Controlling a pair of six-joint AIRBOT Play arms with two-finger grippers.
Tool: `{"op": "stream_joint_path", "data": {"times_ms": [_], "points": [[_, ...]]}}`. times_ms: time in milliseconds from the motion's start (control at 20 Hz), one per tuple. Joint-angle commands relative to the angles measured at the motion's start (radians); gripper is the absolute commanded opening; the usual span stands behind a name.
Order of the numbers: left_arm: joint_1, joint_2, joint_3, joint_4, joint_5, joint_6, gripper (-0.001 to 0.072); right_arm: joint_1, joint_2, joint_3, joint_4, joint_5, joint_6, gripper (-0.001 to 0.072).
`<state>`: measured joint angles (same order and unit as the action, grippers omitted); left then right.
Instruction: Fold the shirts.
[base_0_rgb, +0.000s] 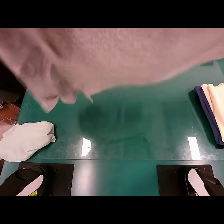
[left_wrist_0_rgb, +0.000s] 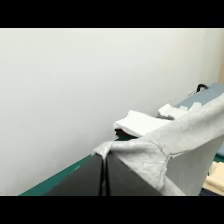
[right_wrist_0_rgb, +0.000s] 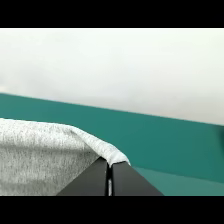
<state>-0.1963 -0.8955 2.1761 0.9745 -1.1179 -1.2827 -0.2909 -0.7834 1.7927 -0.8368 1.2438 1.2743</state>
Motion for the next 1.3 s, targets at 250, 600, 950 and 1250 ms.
{"op": "stream_joint_path", "data": {"times_ms": [250,600,950,1250], "points": [[0.000,-0.177,-0.202,0.207,-0.019,-0.068,0.0023,0.064,-0.180,-0.105,-0.002,0.255,0.192,0.0010],[0.000,-0.733,-0.266,0.227,-0.197,-0.079,0.0023,0.259,-0.531,-0.435,-0.143,0.137,0.191,0.0010],[0.002,-0.934,-0.266,0.243,-0.040,-0.072,0.0024,0.252,-0.805,-0.358,-0.146,-0.049,0.133,0.0011],[0.081,-0.922,-0.185,0.289,-0.182,-0.125,0.0604,0.225,-0.900,-0.132,-0.132,0.007,0.134,0.0314]]}}
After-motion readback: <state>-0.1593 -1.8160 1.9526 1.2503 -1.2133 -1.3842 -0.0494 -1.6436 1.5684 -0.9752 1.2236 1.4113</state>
